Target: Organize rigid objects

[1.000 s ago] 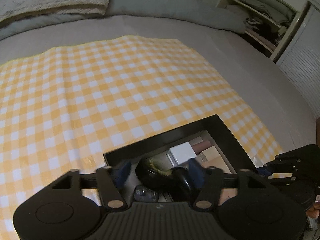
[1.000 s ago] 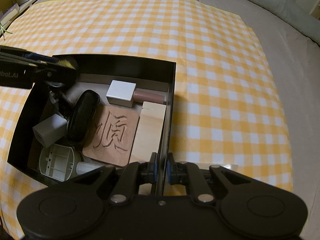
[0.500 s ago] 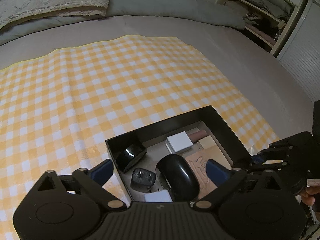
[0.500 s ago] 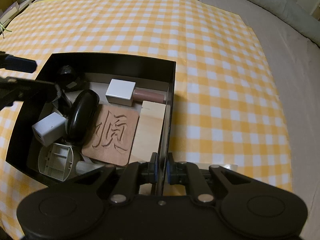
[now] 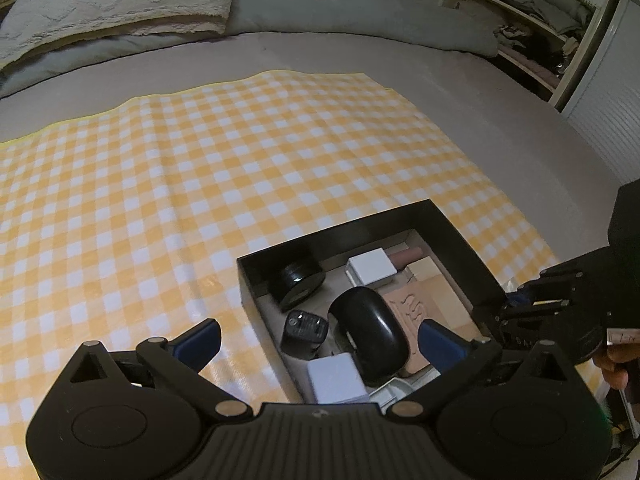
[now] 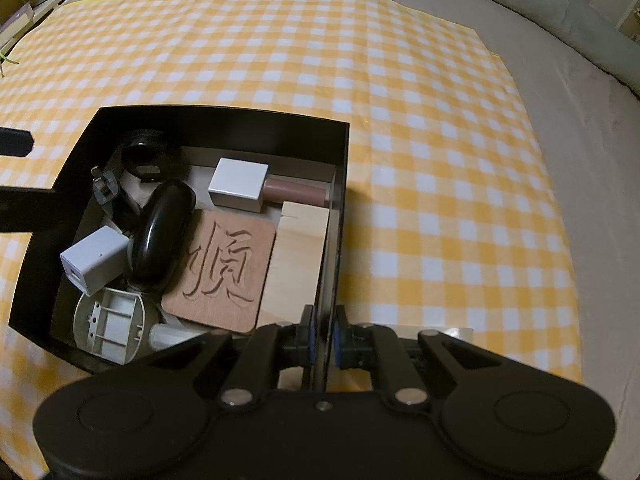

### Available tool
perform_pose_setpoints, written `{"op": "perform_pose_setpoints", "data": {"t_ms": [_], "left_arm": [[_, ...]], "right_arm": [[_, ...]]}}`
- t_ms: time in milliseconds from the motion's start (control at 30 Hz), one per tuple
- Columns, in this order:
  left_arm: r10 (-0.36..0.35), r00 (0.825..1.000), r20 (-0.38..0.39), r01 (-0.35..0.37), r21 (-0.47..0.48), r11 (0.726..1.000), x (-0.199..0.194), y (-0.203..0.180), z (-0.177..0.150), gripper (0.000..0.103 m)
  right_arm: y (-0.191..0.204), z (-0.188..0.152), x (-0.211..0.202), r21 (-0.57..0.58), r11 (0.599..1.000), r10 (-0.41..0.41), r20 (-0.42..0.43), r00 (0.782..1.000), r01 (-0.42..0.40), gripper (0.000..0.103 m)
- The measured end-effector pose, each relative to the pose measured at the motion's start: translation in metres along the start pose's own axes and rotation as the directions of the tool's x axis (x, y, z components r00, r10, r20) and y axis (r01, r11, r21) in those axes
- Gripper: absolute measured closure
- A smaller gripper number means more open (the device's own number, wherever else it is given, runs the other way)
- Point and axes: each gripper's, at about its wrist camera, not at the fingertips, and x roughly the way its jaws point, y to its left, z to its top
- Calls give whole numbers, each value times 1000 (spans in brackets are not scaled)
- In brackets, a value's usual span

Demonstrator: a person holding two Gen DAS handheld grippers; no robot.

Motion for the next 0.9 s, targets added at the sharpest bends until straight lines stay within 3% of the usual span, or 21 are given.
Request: {"op": "perform_pose_setpoints", "data": {"t_ms": [267,567,667,733,900], "left_arm": [[40,999,19,-40,-7,999,-23,0,-10,0],[70,994,87,-67,-32,997,-65,0,-30,0],[80,990,114,-76,-40,996,-80,1,-35,0],[100,985,138,-96,-34,995,-91,0,-39,0],[109,975,191,-101,-50,994,-116,0,-52,0]], "right_arm": [[-2,-1,-5,13,1000,-11,22,1000,11,94],[-10,-8,-56,95,995,16,171,985,-33,94],[-6,-15,-82,116,992,27,238,971,-56,92],[0,-20,-100,116,991,29,292,956,-66,83],[16,-34,-138,107,985,80,399,914,-133,76]]}}
